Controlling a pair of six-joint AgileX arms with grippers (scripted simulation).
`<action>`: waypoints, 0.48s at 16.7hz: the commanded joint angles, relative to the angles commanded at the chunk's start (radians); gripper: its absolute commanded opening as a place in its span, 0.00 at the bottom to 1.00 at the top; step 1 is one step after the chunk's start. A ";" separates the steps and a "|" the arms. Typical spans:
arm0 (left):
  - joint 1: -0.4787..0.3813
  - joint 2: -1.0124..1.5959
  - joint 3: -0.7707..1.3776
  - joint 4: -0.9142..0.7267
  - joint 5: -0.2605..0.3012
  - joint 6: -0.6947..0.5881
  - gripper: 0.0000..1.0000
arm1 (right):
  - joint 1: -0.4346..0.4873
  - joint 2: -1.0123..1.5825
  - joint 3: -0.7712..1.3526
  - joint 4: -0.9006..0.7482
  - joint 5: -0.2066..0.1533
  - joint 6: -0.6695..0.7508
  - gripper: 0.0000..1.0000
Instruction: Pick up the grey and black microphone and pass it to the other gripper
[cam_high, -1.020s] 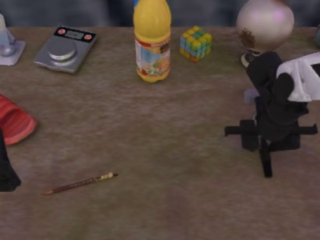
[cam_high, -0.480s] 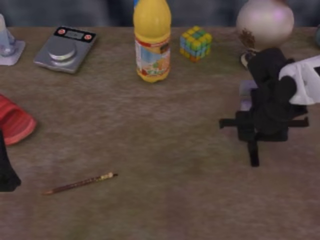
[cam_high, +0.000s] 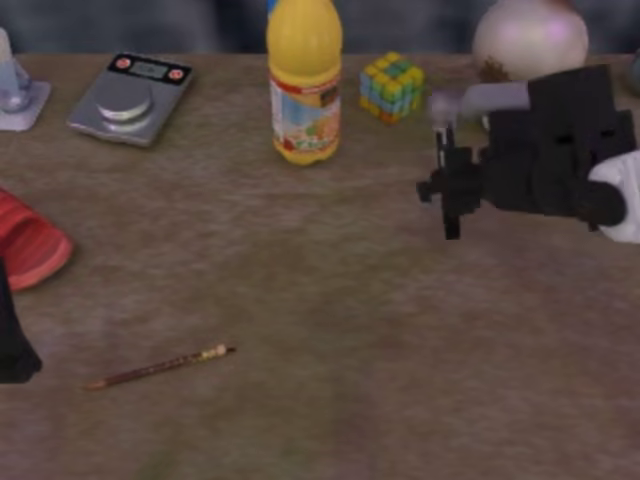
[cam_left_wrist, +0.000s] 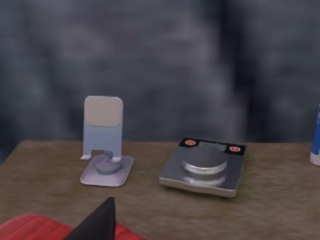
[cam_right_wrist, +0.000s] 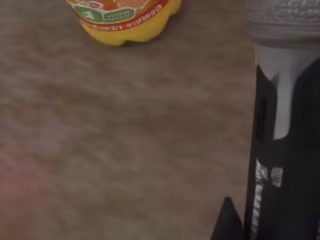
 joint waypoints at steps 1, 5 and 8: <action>0.000 0.000 0.000 0.000 0.000 0.000 1.00 | -0.001 -0.021 -0.027 0.095 -0.029 -0.020 0.00; 0.000 0.000 0.000 0.000 0.000 0.000 1.00 | -0.006 -0.113 -0.127 0.440 -0.134 -0.098 0.00; 0.000 0.000 0.000 0.000 0.000 0.000 1.00 | -0.009 -0.177 -0.182 0.619 -0.195 -0.145 0.00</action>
